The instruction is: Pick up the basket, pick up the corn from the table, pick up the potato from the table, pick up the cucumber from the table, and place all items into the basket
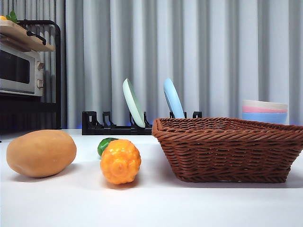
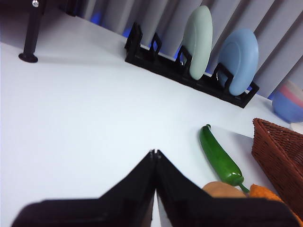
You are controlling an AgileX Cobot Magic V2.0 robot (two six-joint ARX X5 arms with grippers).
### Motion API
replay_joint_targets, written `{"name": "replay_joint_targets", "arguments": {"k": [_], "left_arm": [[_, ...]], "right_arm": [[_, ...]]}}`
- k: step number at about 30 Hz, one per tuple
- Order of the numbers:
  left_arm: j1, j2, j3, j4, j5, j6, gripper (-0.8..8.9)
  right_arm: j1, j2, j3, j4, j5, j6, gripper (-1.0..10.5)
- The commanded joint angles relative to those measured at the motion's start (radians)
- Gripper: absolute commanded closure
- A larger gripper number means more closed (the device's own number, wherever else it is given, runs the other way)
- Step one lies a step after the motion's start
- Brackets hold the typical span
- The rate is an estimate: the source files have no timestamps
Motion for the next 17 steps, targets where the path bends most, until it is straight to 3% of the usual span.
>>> {"name": "replay_joint_targets", "arguments": {"k": [1,6,17], "left_arm": [[0.002,0.013,0.05,-0.002,0.024,-0.006,8.21],[0.002,0.093,0.154,-0.034,0.055,0.008,8.21],[0.002,0.451,0.457,-0.125,0.175,0.209,8.21]], "right_arm": [[0.001,0.029,0.046,0.012,0.003,0.006,9.6],[0.001,0.153,0.146,0.007,0.003,-0.053,9.6],[0.001,0.549,0.474,-0.086,-0.005,-0.27,9.6]]}}
